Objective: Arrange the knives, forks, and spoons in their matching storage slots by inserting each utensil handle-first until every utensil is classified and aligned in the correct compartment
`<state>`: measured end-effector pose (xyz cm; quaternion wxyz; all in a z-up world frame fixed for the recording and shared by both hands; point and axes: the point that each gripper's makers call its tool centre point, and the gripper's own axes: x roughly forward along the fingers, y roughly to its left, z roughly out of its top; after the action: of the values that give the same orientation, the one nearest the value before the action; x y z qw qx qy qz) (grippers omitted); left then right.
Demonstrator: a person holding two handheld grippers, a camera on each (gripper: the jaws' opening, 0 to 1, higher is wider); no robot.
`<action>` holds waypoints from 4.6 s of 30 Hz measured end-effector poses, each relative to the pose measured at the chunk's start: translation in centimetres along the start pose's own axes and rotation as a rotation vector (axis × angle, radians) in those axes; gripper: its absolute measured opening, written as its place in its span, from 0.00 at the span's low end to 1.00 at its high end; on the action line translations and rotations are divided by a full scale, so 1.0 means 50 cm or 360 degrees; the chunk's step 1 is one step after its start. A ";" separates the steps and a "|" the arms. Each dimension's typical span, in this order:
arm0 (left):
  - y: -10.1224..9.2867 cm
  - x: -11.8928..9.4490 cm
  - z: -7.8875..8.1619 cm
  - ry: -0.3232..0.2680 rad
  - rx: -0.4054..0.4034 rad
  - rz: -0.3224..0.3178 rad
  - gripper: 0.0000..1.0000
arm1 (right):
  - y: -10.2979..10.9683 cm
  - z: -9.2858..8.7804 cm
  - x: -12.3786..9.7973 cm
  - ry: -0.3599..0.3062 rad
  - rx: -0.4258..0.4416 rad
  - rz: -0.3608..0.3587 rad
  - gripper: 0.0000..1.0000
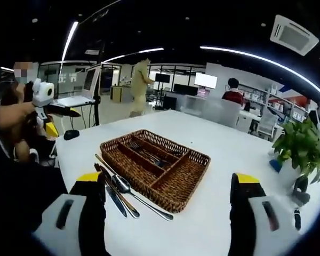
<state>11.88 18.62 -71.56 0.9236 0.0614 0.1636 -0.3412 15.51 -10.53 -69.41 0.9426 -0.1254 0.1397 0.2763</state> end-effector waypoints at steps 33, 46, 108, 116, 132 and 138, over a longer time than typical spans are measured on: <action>0.022 -0.011 -0.004 0.0035 0.0031 0.0056 1.00 | -0.001 0.004 0.008 0.0013 -0.0110 0.0034 0.99; 0.026 -0.015 -0.017 0.0039 0.0022 0.0064 1.00 | 0.005 0.016 0.038 0.0067 -0.0252 0.0180 0.96; 0.038 -0.041 -0.039 0.0067 0.0008 0.0100 1.00 | 0.153 -0.181 0.210 0.0467 -0.0555 0.0965 0.31; 0.044 -0.040 -0.042 0.0071 -0.0002 0.0108 1.00 | 0.174 -0.211 0.234 0.0511 -0.0622 0.1013 0.23; 0.041 -0.040 -0.048 0.0072 -0.0010 0.0095 1.00 | 0.184 -0.258 0.269 0.0598 -0.0612 0.1037 0.08; 0.041 -0.041 -0.051 0.0078 -0.0012 0.0093 1.00 | 0.192 -0.265 0.276 0.0614 -0.0571 0.1057 0.06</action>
<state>11.10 21.99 -73.24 0.9291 0.0711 0.1854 -0.3119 18.75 -0.13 -87.84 0.7223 -0.2850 0.2960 0.5564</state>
